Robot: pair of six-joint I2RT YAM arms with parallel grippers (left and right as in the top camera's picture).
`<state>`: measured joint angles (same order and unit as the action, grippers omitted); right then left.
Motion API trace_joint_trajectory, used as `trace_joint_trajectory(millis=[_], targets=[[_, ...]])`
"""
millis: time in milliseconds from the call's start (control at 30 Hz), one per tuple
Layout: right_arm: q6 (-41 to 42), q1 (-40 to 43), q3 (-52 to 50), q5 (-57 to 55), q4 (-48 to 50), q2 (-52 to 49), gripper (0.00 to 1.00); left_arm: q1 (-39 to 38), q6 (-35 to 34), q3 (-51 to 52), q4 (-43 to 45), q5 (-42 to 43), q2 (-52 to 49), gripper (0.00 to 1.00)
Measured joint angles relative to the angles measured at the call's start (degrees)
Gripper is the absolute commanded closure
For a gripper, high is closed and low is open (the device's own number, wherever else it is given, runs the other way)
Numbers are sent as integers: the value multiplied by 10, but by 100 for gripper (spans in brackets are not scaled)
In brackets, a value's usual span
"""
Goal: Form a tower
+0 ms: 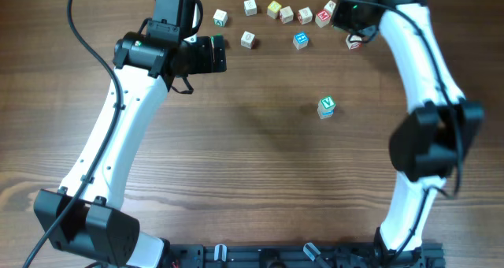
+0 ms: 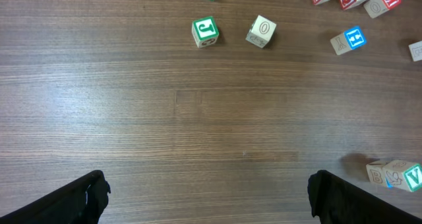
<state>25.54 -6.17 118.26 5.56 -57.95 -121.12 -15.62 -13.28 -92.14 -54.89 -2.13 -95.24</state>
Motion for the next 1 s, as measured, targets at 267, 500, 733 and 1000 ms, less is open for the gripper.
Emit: trace_joint_trajectory(millis=[267, 500, 733, 1000], targets=[[-49, 0, 1, 0, -236, 116, 65, 0, 0, 0, 0, 0, 0, 0], [-64, -1, -27, 0, -314, 148, 65, 0, 0, 0, 0, 0, 0, 0], [-69, -32, -195, 0, -199, 149, 64, 0, 0, 0, 0, 0, 0, 0], [-81, -57, -307, 0, -72, 148, 60, 0, 0, 0, 0, 0, 0, 0]])
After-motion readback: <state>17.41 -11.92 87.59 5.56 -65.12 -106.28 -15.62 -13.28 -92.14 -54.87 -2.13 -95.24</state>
